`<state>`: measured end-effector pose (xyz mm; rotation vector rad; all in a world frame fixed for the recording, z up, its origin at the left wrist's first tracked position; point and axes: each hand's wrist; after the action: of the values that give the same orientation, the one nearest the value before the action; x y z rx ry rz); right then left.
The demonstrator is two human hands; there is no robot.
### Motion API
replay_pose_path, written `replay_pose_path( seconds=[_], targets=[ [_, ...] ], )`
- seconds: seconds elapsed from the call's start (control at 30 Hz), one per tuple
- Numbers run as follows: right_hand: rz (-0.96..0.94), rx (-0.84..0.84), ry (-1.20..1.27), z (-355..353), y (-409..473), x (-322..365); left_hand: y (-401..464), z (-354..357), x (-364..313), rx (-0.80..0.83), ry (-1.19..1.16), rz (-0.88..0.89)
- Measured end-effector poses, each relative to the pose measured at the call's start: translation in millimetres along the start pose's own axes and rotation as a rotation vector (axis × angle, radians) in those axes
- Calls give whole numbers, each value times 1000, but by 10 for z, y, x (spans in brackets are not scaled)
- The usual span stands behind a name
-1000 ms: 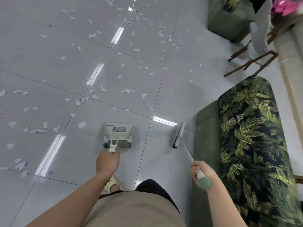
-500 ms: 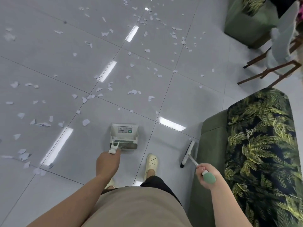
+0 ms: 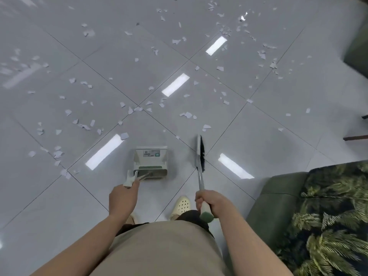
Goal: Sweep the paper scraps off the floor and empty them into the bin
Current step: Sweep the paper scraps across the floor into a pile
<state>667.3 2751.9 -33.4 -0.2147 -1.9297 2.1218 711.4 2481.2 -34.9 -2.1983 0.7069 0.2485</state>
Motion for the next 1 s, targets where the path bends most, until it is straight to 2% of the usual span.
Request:
replay_pose_path(
  seconds=[0.2,0.37,0.47,0.8,0.9,1.0],
  targets=[
    [-32,211,238,182,145,981,-121,39,37,-62,-86,-56],
    [0,386,374,569,-187,944,-64,-109,116,-121,-169,-146],
    [16,360,362,839,-368,649,7,-193,131,-139,-197,-190],
    [124,-39,47,2062,-427,-188,387,-605,420,-151,-208,-291],
    [175,-10,-17,2527,-334,-444,516,-845,650,-156,-242,-320],
    [196,78,36,3058,-179,-550,650,-1126,927,-167,-284,-360]
  ],
)
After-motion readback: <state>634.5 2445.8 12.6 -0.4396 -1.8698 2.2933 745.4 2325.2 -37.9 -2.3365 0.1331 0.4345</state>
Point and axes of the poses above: each hand's wrist, its own y-axis towards the middle knuckle, its own z-axis out of the palm, x = y × z, and after that the axes turned 9 degrees about y, right-handed
